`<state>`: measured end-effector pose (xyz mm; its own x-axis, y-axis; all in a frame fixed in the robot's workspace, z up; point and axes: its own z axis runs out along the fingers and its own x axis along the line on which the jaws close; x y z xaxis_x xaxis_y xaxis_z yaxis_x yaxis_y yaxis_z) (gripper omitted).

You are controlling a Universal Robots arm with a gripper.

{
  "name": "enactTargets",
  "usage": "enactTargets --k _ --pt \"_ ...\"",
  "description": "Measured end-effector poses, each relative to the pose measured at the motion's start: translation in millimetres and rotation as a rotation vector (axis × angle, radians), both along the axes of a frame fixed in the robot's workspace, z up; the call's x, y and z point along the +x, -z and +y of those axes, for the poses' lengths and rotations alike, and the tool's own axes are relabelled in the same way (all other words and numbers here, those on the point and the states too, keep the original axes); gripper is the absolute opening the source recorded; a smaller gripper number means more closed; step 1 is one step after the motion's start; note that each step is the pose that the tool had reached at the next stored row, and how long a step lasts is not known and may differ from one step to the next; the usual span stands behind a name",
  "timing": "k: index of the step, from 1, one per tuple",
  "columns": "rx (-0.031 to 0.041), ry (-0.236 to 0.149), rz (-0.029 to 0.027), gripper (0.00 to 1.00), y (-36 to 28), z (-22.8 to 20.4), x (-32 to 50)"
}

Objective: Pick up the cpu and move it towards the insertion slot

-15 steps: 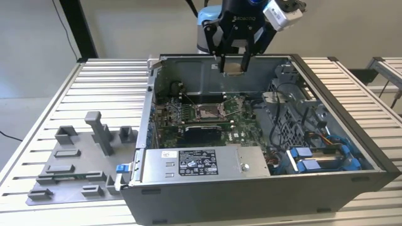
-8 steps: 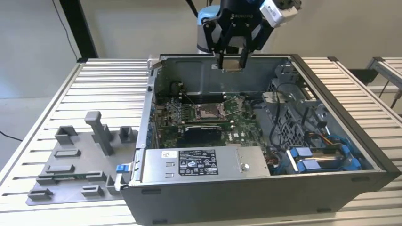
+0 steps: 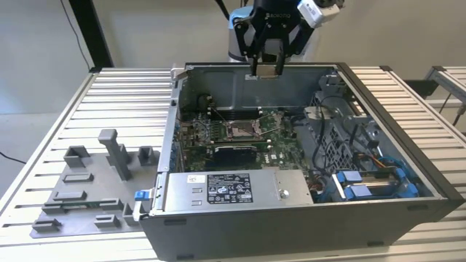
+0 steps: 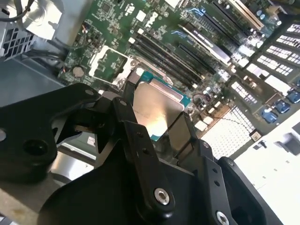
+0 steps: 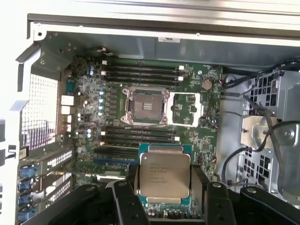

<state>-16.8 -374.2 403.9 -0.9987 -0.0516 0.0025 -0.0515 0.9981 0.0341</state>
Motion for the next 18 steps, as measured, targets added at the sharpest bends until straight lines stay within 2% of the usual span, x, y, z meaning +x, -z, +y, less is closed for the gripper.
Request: enactTargets --k 4,8,11,13,18 --pt "-0.0016 0.0 0.0 0.0 1.5 16.7 -2.4" --pt "-0.0022 0.0 -0.0002 0.0 3.4 27.0 -8.6" --pt "-0.0039 0.0 -0.0001 0.0 4.8 38.0 -11.9" --pt "-0.0047 0.0 -0.0001 0.0 5.4 43.3 -14.1" --pt "-0.0057 0.0 -0.0001 0.0 7.1 51.4 -18.9"
